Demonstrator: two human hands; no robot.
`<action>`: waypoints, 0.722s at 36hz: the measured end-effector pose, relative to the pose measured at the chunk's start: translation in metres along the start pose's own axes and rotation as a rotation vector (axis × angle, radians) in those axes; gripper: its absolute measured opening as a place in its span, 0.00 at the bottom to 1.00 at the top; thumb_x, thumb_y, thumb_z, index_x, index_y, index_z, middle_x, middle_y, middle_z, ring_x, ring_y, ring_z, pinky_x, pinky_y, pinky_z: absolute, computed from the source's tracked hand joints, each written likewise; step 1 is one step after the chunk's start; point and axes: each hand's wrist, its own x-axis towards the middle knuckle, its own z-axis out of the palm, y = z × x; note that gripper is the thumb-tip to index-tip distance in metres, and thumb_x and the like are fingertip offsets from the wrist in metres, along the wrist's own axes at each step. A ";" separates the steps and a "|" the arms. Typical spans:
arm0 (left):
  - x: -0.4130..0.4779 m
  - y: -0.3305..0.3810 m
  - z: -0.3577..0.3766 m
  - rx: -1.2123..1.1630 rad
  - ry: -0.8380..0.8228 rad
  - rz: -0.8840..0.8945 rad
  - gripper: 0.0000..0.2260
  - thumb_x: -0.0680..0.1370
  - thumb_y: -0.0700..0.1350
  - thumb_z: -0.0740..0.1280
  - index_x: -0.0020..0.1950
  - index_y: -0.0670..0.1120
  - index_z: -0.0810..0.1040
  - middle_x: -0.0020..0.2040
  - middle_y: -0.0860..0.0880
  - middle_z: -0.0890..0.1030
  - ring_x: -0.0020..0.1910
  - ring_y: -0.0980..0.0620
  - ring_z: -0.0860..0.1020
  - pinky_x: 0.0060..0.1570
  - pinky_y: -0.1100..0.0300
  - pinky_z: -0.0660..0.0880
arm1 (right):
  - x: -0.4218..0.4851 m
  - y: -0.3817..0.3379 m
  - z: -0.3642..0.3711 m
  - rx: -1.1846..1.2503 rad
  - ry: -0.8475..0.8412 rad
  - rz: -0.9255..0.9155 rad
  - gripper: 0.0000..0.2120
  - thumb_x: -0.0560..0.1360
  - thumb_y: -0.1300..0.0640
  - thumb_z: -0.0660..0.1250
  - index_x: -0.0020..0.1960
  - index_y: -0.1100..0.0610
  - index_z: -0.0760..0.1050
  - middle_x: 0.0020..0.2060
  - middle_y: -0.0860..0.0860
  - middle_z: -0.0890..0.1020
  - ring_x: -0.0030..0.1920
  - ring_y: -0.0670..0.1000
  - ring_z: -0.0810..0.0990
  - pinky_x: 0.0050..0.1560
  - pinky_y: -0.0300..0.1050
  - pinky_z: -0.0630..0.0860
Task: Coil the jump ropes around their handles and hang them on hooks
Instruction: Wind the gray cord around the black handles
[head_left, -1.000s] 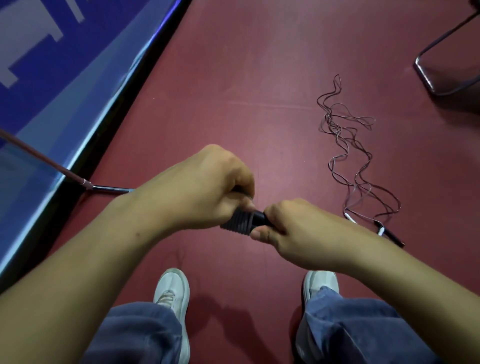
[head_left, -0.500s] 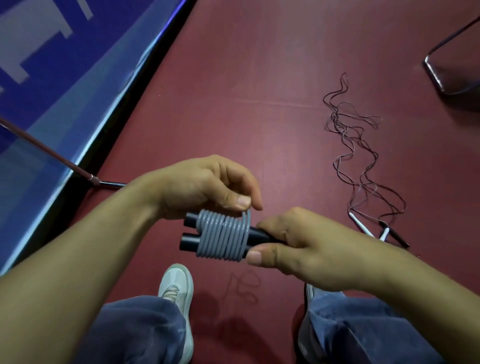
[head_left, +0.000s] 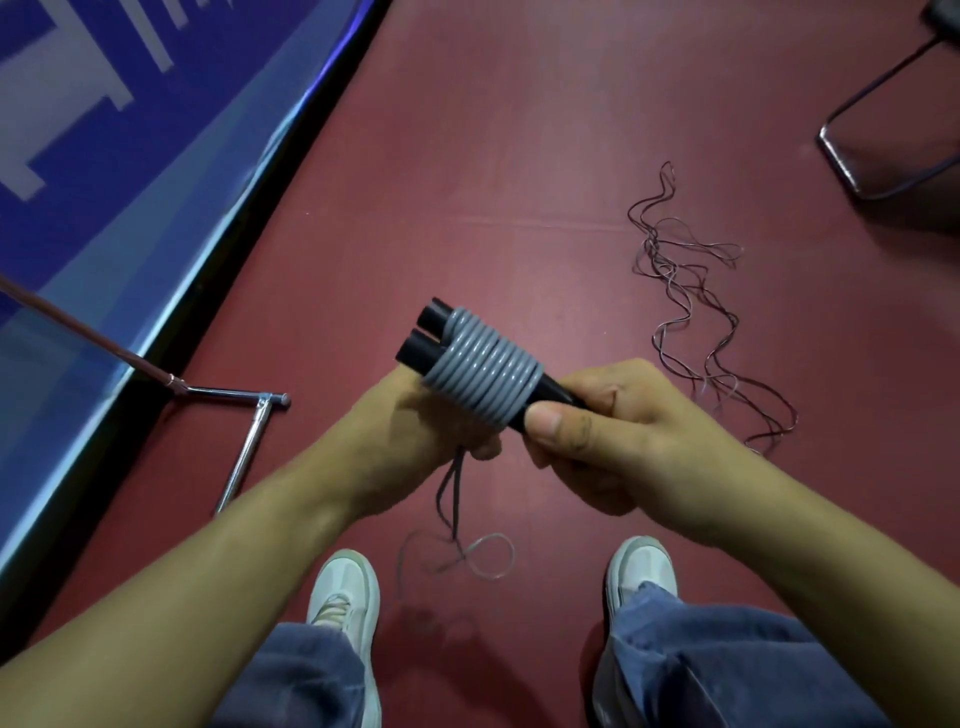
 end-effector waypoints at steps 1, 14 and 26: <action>0.001 0.004 0.007 -0.054 0.017 0.030 0.07 0.80 0.37 0.68 0.43 0.45 0.78 0.35 0.56 0.77 0.34 0.62 0.76 0.39 0.69 0.72 | 0.001 0.001 -0.001 -0.002 0.026 0.010 0.13 0.75 0.53 0.65 0.33 0.51 0.81 0.23 0.48 0.66 0.23 0.46 0.61 0.24 0.36 0.59; -0.013 0.011 0.034 -0.214 0.105 -0.037 0.14 0.79 0.52 0.61 0.40 0.45 0.80 0.27 0.48 0.74 0.26 0.52 0.68 0.29 0.60 0.65 | 0.011 0.004 -0.019 -0.234 0.346 0.105 0.15 0.81 0.55 0.66 0.38 0.59 0.76 0.22 0.48 0.69 0.23 0.49 0.62 0.25 0.39 0.59; -0.014 0.034 0.012 -0.115 0.101 -0.247 0.18 0.85 0.47 0.61 0.37 0.43 0.78 0.24 0.46 0.73 0.21 0.50 0.63 0.25 0.61 0.63 | 0.018 0.011 -0.020 -0.790 0.336 0.206 0.17 0.81 0.48 0.65 0.42 0.61 0.77 0.29 0.53 0.74 0.28 0.50 0.68 0.31 0.46 0.64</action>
